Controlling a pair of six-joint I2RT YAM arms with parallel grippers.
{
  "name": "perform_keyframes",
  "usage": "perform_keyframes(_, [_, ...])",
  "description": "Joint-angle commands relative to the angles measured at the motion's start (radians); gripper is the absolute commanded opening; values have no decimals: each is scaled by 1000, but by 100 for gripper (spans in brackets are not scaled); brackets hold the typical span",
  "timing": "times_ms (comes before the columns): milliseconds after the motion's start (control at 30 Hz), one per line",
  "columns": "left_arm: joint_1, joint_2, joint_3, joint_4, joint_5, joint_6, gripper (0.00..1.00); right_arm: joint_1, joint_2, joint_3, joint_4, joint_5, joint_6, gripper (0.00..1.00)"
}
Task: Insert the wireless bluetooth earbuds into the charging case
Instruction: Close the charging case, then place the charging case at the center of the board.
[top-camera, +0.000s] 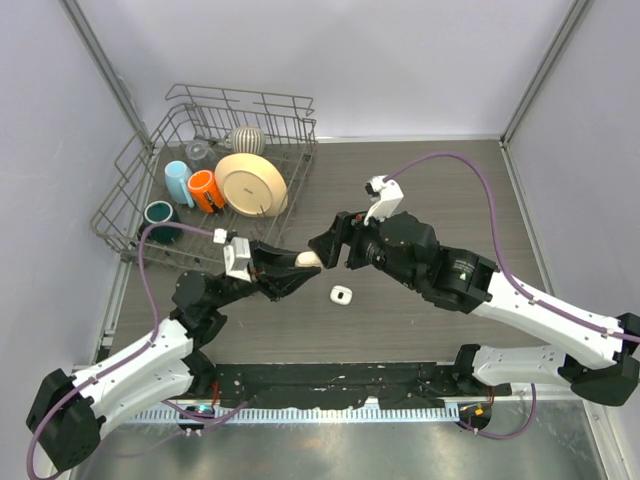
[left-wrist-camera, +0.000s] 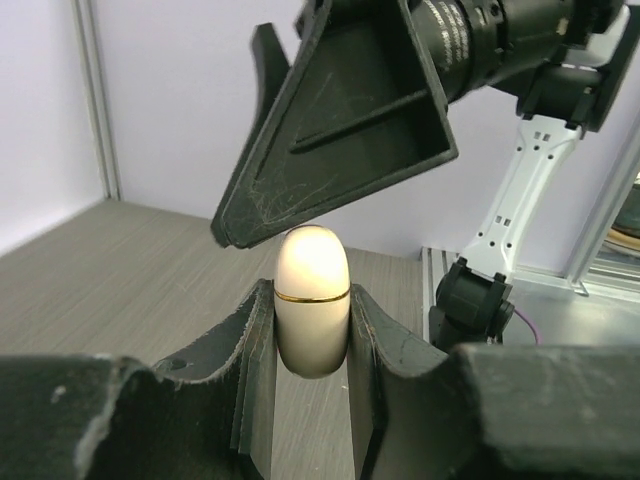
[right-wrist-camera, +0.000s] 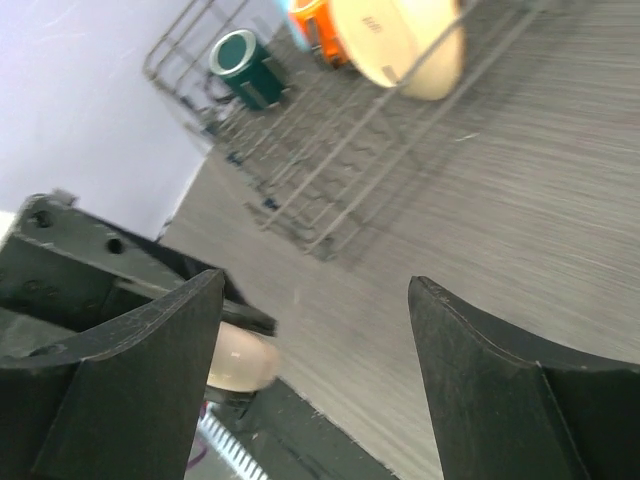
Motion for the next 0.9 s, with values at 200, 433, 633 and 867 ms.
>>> perform_keyframes(200, [-2, 49, 223, -575, -72, -4, 0, -11, -221, -135, -99, 541, 162, 85])
perform_keyframes(433, [-4, 306, 482, -938, -104, -153, 0, -16, -239, -118, -274, 678, 300, 85])
perform_keyframes(633, [-68, 544, 631, -1080, -126, -161, 0, -16, -293, -146, -319, 721, 361, 85])
perform_keyframes(867, [-146, 763, 746, -1100, -123, -208, 0, -16, -379, -192, -331, 750, 409, 85])
